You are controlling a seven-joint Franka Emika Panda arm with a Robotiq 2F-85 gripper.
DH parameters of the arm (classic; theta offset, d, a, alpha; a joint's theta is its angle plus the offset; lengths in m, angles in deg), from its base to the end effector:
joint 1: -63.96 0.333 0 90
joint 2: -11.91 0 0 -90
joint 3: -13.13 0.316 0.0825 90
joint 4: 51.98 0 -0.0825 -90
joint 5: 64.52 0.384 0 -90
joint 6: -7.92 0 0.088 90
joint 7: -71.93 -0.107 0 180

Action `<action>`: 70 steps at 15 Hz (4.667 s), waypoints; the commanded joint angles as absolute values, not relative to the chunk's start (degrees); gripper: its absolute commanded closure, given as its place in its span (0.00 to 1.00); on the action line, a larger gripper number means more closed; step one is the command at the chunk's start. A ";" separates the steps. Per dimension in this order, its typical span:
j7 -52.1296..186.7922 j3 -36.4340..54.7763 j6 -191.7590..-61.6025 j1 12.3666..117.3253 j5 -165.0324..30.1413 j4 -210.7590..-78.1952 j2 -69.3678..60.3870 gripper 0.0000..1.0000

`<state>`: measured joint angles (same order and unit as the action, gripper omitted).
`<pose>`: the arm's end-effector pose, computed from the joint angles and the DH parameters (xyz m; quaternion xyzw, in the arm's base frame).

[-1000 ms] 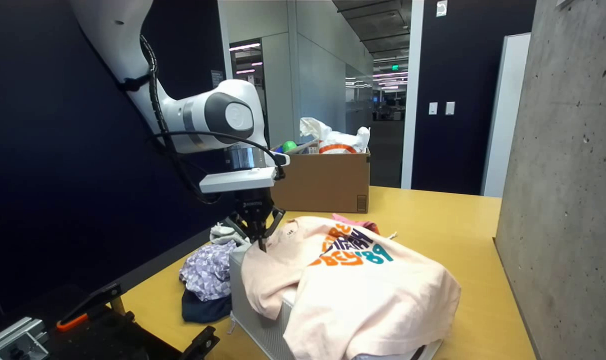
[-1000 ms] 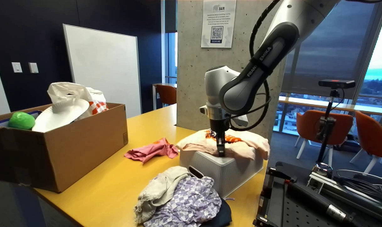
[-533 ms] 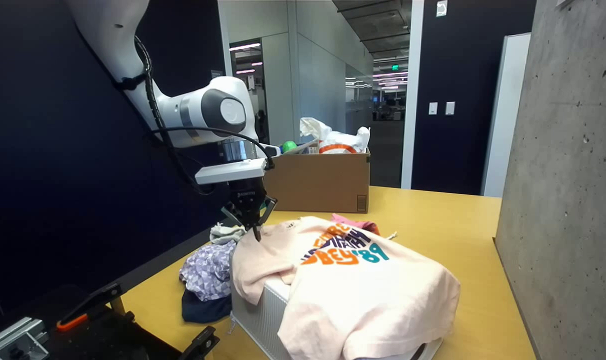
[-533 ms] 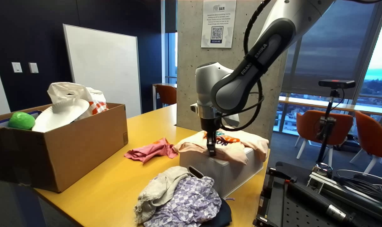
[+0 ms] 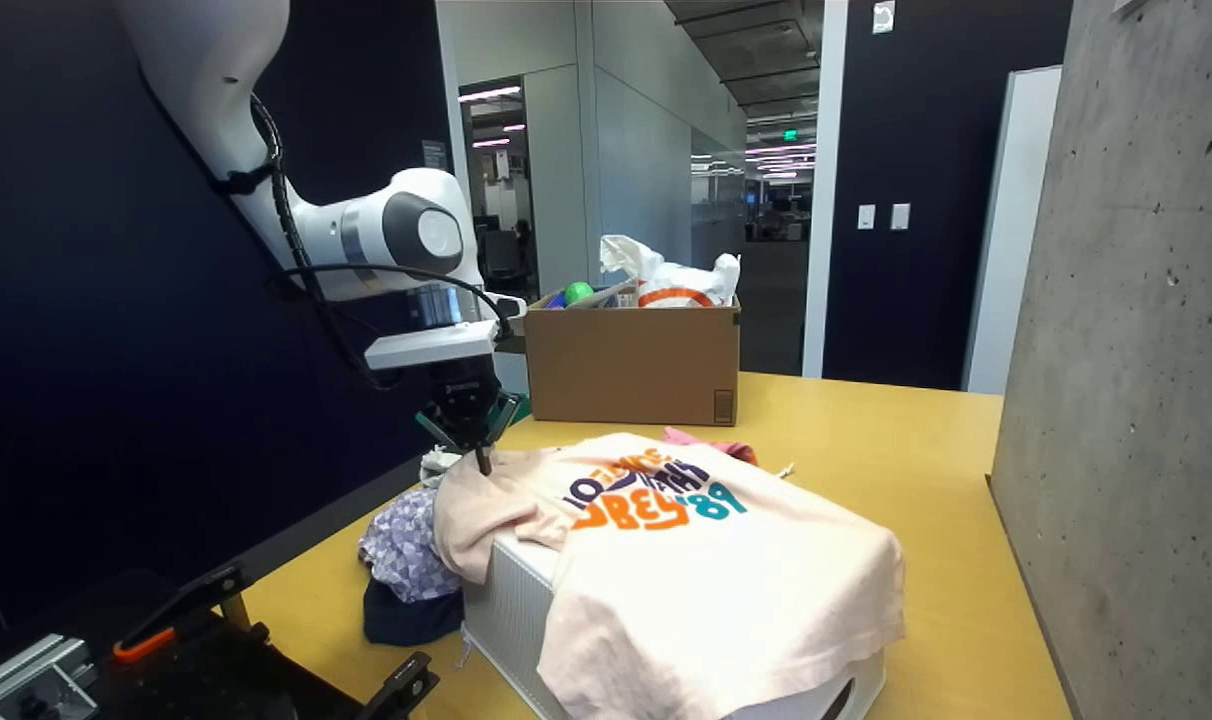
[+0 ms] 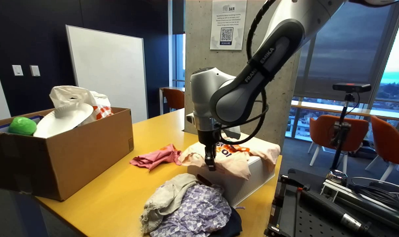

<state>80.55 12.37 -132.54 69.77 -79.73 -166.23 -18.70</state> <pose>0.5976 0.0528 0.1830 0.9704 0.2231 -0.0409 0.0824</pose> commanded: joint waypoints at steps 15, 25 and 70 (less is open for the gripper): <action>80.35 13.19 -130.40 68.28 -79.47 -173.24 -11.20 0.21; 82.66 7.91 -131.52 62.81 -88.85 -187.43 -0.23 0.00; 79.17 -7.73 -144.42 49.29 -89.91 -179.29 -13.68 0.00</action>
